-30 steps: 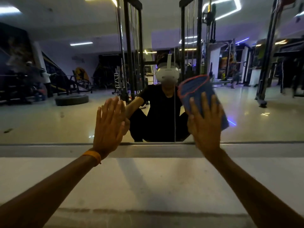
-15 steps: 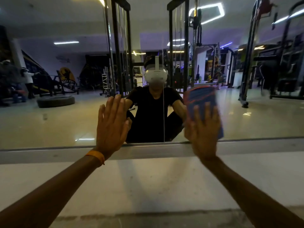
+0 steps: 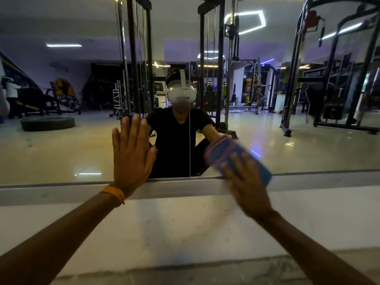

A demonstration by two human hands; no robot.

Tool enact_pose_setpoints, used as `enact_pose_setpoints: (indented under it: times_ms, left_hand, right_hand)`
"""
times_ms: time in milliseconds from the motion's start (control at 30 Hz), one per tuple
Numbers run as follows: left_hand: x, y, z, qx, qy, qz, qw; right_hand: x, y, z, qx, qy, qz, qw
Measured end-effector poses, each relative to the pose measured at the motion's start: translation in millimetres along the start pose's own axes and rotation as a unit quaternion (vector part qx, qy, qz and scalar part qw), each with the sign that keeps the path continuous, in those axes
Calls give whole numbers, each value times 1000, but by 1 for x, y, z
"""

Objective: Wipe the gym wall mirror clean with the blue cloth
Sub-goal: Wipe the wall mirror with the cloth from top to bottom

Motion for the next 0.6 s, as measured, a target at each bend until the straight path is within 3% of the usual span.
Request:
enact_pose_setpoints:
  times_ms: [67,133,367,433,600]
  left_hand:
    - [-1,0,1,0,5,-5,1000]
    - [-1,-1,1,-6,3,0,1000]
    - [4,-13,-1,22,11,52,998]
    - [3,-14,-3,25,7,56,998]
    - [-13,-20,11,33,29,98,994]
  right_hand:
    - [42,8,22,64,-51,-113,990]
    - [38,18,17,74,-73,-136,985]
    - [-64,-34,-21,56,-52,-17,997]
    - [-36,-28,-9,43,-19,-16,999]
    - [66,34,30,76,-22,-139,987]
Point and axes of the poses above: each hand's wrist, its own y-axis towards the middle knuckle, its own z-axis out of the palm, x = y × z, the point moved 8 cm from there along y, towards the middle knuckle, and after that the axes turned 13 degrees about x, right-handed, at the moved point
